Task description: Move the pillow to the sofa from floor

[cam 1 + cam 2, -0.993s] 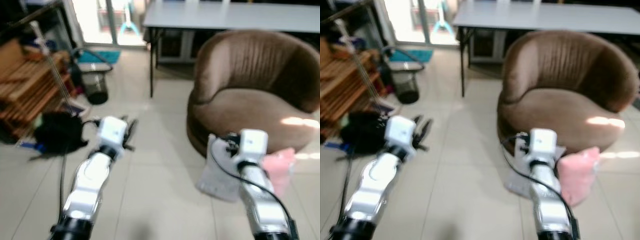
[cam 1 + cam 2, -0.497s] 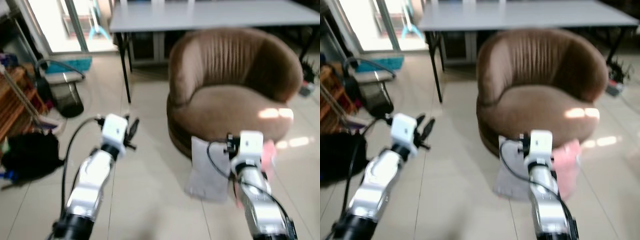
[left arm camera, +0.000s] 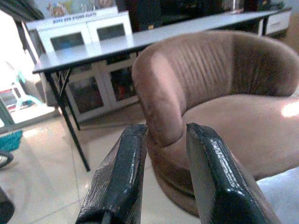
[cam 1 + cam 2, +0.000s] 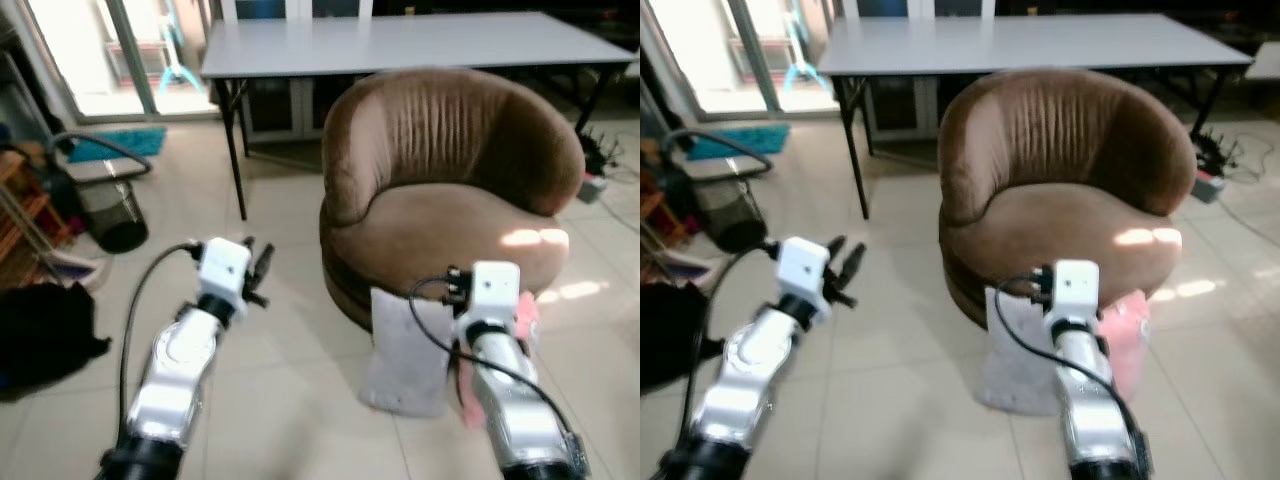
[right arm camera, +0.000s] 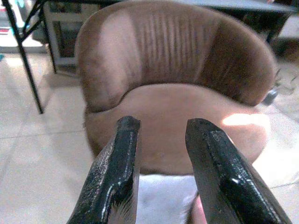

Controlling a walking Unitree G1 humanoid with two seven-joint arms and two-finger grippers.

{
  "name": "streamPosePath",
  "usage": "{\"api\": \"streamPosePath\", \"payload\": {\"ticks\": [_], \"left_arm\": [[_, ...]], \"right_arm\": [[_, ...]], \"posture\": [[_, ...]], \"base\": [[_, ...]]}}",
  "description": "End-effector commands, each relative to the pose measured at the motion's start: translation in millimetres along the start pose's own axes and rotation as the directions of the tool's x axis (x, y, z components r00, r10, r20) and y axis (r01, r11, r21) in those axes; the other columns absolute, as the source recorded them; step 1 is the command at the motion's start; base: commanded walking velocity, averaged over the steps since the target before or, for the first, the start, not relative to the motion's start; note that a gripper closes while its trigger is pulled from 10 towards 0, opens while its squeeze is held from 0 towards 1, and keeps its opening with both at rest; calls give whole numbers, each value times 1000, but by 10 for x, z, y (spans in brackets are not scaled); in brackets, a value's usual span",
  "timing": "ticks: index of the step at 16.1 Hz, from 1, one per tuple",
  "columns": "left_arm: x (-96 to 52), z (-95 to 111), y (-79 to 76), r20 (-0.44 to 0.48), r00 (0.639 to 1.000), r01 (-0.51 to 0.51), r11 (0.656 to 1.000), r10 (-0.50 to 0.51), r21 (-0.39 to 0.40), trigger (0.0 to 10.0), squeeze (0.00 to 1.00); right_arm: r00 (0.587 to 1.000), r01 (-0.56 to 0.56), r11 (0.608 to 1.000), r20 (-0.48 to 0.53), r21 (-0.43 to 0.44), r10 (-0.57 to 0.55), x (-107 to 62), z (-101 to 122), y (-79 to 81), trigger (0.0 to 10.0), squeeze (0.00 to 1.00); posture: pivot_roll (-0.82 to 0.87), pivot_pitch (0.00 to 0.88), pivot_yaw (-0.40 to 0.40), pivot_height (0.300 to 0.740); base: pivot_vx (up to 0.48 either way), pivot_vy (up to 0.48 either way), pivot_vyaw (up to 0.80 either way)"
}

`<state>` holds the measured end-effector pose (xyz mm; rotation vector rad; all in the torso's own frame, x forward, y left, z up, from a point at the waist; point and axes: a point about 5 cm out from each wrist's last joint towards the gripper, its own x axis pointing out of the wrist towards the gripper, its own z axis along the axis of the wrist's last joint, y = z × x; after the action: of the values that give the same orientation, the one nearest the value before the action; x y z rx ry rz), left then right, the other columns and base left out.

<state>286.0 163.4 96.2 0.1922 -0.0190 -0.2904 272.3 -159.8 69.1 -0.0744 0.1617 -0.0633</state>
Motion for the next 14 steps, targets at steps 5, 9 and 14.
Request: {"api": "streamPosePath", "payload": {"ticks": [5, 9, 14], "left_arm": [[42, 52, -28, 19, 1000, 12, 1000, -12, -5, 10000, 0], [40, 49, -31, 19, 1000, 6, 1000, -6, -8, 10000, 0], [44, 47, -34, 19, 1000, 8, 1000, -8, -6, 10000, 0]], "right_arm": [[1000, 16, 1000, 8, -4, -16, 3, 24, -54, 10000, 0], [1000, -15, 999, 17, -31, 16, 7, 41, -17, 10000, 0], [1000, -16, 999, 19, -35, 17, 8, 45, -19, 10000, 0]], "posture": [[-23, 0, 16, 740], [-23, 0, 12, 740], [-25, 0, 12, 740]], "base": [[370, 0, -800], [380, 0, -200], [379, 0, 0]]}}
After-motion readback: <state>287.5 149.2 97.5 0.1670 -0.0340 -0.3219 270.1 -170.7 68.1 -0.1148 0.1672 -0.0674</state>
